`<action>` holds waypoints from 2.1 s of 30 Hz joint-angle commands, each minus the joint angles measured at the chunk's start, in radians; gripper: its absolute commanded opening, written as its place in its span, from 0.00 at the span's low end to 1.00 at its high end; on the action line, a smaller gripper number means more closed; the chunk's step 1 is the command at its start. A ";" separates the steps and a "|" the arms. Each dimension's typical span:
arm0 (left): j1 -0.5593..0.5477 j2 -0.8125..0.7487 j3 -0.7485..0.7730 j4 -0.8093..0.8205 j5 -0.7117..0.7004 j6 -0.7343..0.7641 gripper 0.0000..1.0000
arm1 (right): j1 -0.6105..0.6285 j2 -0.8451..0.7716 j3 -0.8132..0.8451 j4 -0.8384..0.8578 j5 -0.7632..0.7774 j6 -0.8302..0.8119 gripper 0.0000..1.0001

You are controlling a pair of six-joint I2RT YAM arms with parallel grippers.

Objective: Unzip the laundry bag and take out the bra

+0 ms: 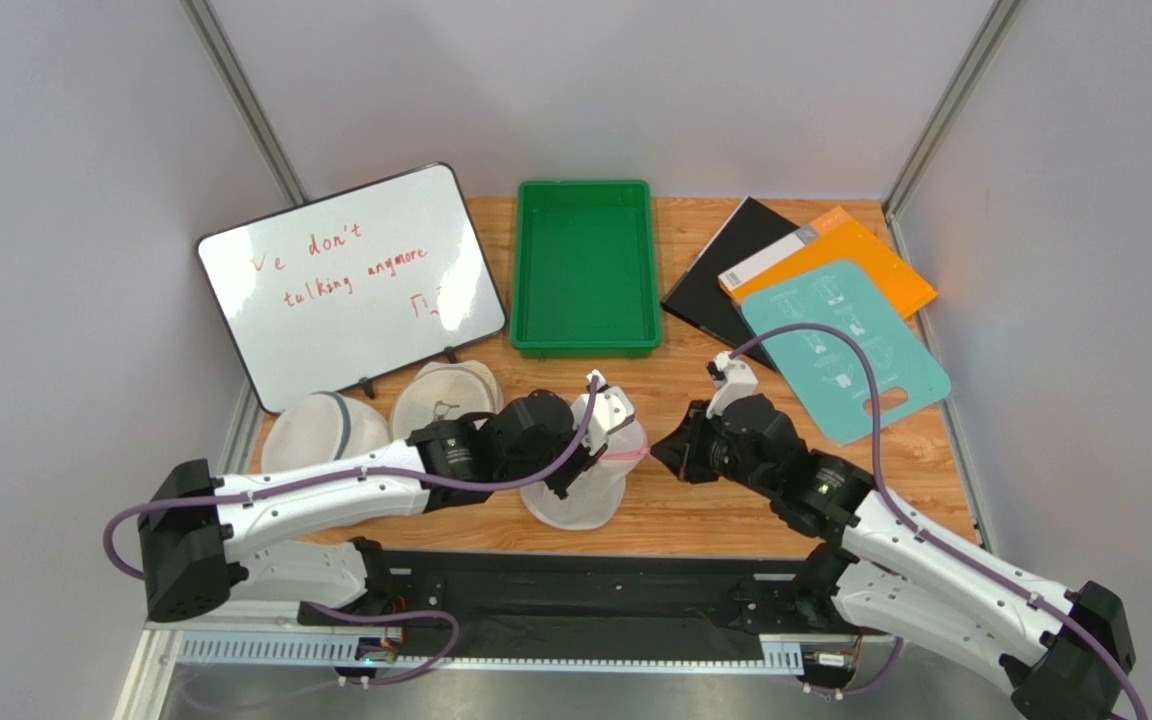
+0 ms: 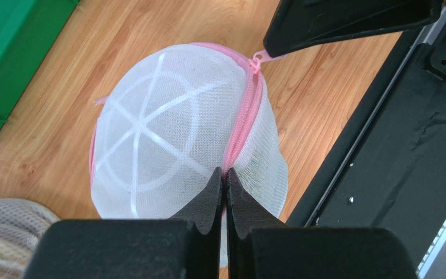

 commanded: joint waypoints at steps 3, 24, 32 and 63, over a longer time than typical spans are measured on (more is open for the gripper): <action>-0.004 -0.066 -0.011 -0.087 -0.099 0.005 0.00 | -0.007 -0.006 0.029 -0.002 0.011 -0.023 0.00; -0.005 0.074 0.139 0.031 0.058 0.008 0.84 | 0.063 0.002 0.048 0.078 -0.083 0.012 0.00; -0.005 0.102 0.125 0.025 0.068 0.003 0.83 | 0.083 0.010 0.055 0.090 -0.079 0.017 0.00; -0.005 0.093 0.040 -0.001 0.015 -0.011 0.00 | 0.088 0.011 0.063 0.069 -0.054 0.014 0.00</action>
